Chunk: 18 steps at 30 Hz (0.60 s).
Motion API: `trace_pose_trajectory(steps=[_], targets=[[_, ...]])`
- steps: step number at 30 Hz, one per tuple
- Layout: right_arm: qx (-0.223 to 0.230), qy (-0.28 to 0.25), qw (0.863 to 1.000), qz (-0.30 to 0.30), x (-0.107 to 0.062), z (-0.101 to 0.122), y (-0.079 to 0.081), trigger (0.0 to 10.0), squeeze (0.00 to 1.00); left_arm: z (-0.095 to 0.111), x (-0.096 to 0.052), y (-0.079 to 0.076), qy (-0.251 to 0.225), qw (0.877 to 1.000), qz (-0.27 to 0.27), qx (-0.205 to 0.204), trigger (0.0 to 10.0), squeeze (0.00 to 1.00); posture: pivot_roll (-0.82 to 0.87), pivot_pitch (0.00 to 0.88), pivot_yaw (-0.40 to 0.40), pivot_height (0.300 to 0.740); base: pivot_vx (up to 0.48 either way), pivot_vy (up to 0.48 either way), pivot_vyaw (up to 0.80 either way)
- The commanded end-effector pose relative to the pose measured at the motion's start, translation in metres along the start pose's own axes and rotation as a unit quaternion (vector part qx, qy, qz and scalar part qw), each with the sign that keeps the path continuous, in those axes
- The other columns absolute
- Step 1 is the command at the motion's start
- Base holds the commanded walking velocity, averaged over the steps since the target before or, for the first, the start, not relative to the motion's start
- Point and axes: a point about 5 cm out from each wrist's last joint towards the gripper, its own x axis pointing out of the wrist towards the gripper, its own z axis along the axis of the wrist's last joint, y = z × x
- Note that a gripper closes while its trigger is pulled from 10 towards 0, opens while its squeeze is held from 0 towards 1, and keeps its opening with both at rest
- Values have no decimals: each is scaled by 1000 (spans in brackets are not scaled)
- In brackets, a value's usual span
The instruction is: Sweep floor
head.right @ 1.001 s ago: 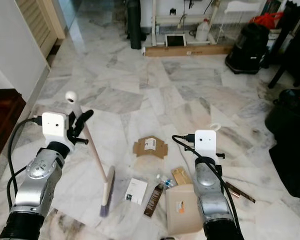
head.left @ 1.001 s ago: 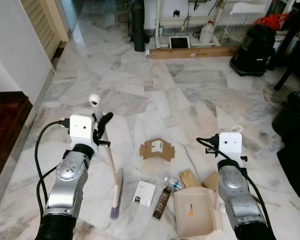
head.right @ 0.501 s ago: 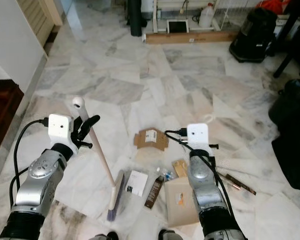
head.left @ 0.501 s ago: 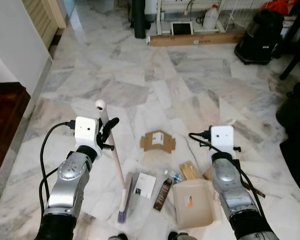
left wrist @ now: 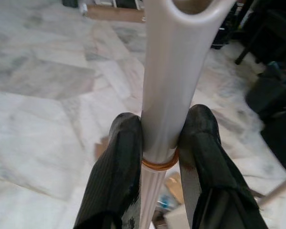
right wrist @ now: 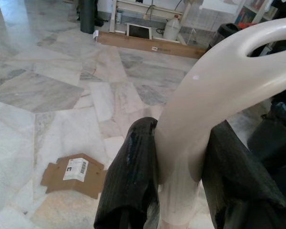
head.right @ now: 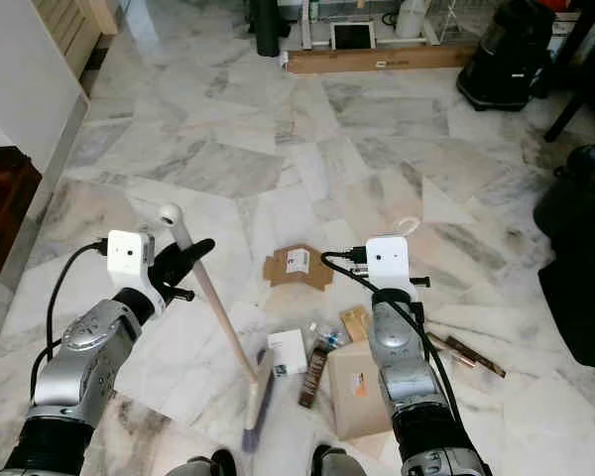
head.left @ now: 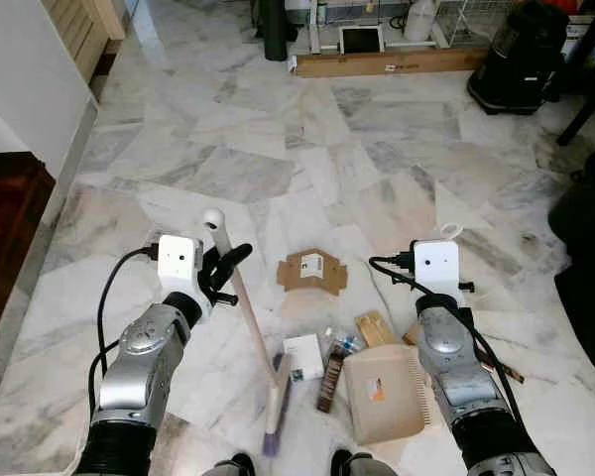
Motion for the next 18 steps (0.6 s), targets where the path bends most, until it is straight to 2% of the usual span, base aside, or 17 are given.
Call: trace_pose_trajectory(steps=[1, 12, 18], targets=[[-3, 22, 1000, -2, -1, -8, -1, 10000, 0, 4, 0, -4, -3, 999, -24, -21, 10000, 0, -91, 229, 15, 740, 0, 0, 0], [3, 21, 1000, 3, 2, -6, 4, 10000, 0, 10, -1, -9, 0, 997, -58, -55, 10000, 0, -78, 215, 18, 740, 0, 0, 0], [5, 21, 1000, 6, 3, -5, 6, 10000, 0, 13, -3, -17, 11, 991, -98, -92, 10000, 0, -69, 212, 16, 740, 0, 0, 0]])
